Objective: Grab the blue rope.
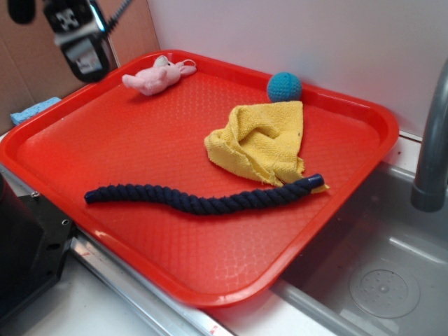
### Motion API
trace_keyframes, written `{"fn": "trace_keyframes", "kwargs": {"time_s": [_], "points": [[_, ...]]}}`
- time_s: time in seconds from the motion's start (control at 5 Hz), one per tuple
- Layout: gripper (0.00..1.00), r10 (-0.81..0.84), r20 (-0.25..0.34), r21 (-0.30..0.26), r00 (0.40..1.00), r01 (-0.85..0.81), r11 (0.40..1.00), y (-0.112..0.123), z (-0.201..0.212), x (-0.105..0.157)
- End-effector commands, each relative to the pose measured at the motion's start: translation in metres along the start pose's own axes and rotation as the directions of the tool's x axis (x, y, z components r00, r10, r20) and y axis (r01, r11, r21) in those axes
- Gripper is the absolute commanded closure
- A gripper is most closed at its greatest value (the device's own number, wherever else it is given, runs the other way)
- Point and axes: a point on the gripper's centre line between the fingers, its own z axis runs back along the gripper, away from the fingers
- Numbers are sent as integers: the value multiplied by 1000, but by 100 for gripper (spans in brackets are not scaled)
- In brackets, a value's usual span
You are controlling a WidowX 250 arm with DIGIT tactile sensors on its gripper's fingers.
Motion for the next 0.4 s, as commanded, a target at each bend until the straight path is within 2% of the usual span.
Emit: {"fn": "trace_keyframes", "kwargs": {"time_s": [0.0,0.2], "points": [[0,-133,-18,33,991,133,991,-13,-51,14],[0,-181,-53,54,982,184,981,-23,-81,11]]}}
